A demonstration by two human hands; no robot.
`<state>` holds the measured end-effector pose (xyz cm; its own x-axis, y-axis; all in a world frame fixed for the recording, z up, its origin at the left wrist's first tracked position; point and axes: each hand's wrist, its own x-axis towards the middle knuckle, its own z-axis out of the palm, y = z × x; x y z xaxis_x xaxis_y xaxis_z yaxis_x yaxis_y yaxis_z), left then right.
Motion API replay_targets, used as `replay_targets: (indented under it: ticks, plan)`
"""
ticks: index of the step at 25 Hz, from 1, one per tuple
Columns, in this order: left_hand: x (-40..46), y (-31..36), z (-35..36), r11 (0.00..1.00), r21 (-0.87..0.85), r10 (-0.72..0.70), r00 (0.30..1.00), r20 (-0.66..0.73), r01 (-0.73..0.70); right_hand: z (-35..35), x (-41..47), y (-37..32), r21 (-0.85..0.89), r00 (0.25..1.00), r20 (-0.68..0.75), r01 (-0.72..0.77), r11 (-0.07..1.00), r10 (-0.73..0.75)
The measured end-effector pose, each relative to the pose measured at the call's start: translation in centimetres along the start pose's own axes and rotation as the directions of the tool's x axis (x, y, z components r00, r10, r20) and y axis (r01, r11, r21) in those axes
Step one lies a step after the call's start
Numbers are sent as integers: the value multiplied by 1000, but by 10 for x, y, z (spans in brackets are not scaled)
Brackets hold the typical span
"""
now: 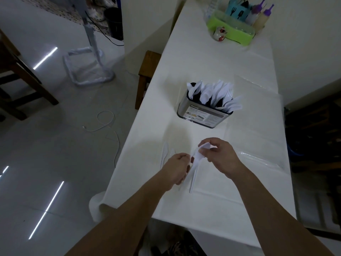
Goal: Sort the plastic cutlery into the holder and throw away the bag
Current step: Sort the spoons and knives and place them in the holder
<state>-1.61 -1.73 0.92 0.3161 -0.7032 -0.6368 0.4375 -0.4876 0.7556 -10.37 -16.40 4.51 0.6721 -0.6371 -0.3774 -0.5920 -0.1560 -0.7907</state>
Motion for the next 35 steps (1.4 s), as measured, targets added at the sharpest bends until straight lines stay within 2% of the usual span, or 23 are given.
replay_targets:
  ticks: [3,7,8,10,12,15,18,21,25,29,32,35]
  plan:
    - [-4,0,14,986,166,16,997,76,-29,-4,-4,10,11,1000,-7,-7,1000,7]
    - [2,-10,23,882,445,137,987,79,-158,-4,-9,17,81,997,-72,-26,996,32]
    - [1,-12,25,887,430,147,985,88,-170,-2,-11,18,78,996,-84,-34,996,41]
    - [-4,-12,29,954,263,117,987,108,-142,2,-13,17,-2,998,-56,-30,1000,30]
    - [-9,-13,30,988,118,93,992,89,-103,5,-16,14,-170,1000,-3,16,985,-17]
    - [-10,-24,26,994,7,107,994,37,-107,1,-14,6,-408,989,125,128,904,-84]
    - [-12,-30,22,994,-24,110,991,75,-109,-6,-14,0,-323,983,178,91,942,-34]
    - [-11,-22,20,997,-35,79,983,164,-74,-8,-15,-6,-194,988,156,51,980,-21]
    - [-6,-3,14,995,11,92,969,230,-97,-17,-10,-19,-203,994,107,54,978,-33]
    - [0,19,12,992,-17,122,955,270,-121,-32,-5,-38,-61,978,196,84,995,-71]
    - [6,39,13,989,-48,149,952,268,-141,-46,5,-54,-93,969,222,129,987,-106]
    - [14,65,14,961,56,257,951,170,-270,-57,20,-71,-230,973,129,216,949,-190]
